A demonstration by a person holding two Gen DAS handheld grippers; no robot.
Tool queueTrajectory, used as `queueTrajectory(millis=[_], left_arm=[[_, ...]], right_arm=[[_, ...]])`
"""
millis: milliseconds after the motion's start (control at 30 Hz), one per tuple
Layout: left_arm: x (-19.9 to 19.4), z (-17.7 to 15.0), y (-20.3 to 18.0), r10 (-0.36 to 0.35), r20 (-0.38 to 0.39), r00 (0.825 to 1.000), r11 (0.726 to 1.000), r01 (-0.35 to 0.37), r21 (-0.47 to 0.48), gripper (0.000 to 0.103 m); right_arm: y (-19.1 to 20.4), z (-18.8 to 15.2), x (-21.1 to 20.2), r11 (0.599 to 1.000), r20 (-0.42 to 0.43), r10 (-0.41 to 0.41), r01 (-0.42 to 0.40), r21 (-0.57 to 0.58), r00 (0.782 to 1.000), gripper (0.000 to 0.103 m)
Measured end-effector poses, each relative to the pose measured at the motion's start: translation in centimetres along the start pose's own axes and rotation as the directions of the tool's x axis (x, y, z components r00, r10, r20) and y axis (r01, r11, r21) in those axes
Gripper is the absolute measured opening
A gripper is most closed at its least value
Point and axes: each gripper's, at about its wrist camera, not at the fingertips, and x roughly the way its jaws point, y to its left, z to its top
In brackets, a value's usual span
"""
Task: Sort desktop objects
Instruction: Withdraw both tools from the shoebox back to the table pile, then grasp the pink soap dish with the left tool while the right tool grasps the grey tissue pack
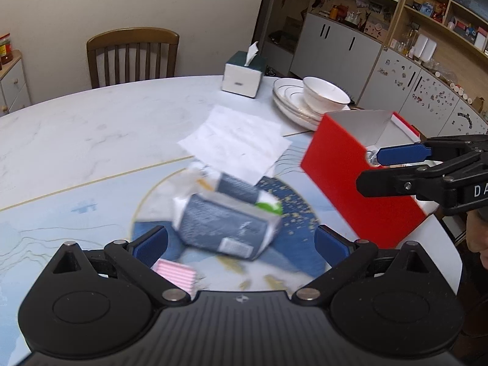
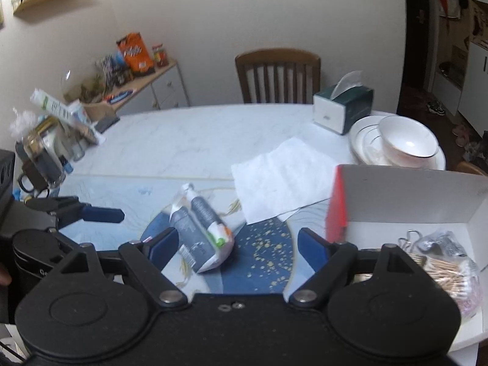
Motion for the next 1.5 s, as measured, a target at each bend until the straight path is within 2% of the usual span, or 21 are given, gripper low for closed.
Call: queueTrajectory(millis=[300,467,600,867,1100,1267,1333,1400,1500], left_arm=[[1.0,-1.6,4.0,0.002,-0.047,0.999,0.997,0.002,0.082,0.103],[2.2,-2.2,5.5,-0.024,-0.078,0.997,0.99,0.035,0.137,0.103],[3.4,-2.7,6.3,-0.074,-0.113,0.991,0.975,0.096,0.199,0.103],[4.9,-2.7,7.8,-0.183,-0.17,0.968,0.915,0.231,0.331,0.103],[5.8,-2.7,8.2,-0.259,-0.246,0.934,0.812,0.348,0.468,0.102],[6.3,-2.6,8.5,-0.285,-0.287,0.915,0.759,0.398,0.516,0.101],[6.6,-2.6,8.7,-0.288,-0.304,0.908,0.743,0.412,0.527,0.099],[6.8,-2.6,8.9,-0.286,-0.302,0.909,0.732,0.411,0.543,0.099],[7.1,-2.3,9.1,-0.3,-0.301,0.905,0.725,0.421,0.544,0.099]], right_arm=[[2.5,0.8,3.3,0.998,-0.047,-0.023,0.02,-0.055,0.999,0.085],[2.8,0.8,5.2,0.998,-0.087,-0.034,0.029,-0.063,0.996,0.085],[2.9,0.8,6.8,0.998,-0.126,-0.038,0.031,-0.059,0.991,0.085],[3.3,0.8,8.6,0.997,-0.184,-0.057,0.045,-0.066,0.981,0.085],[3.7,1.3,10.1,0.995,-0.223,-0.062,0.042,-0.095,0.973,0.085],[3.8,1.6,11.6,0.994,-0.254,-0.055,0.03,-0.101,0.966,0.084],[3.8,1.7,12.1,0.995,-0.268,-0.049,0.023,-0.102,0.962,0.083],[3.9,1.8,12.5,0.994,-0.279,-0.05,0.019,-0.11,0.959,0.083],[4.1,1.8,13.2,0.992,-0.289,-0.06,0.024,-0.126,0.955,0.083]])
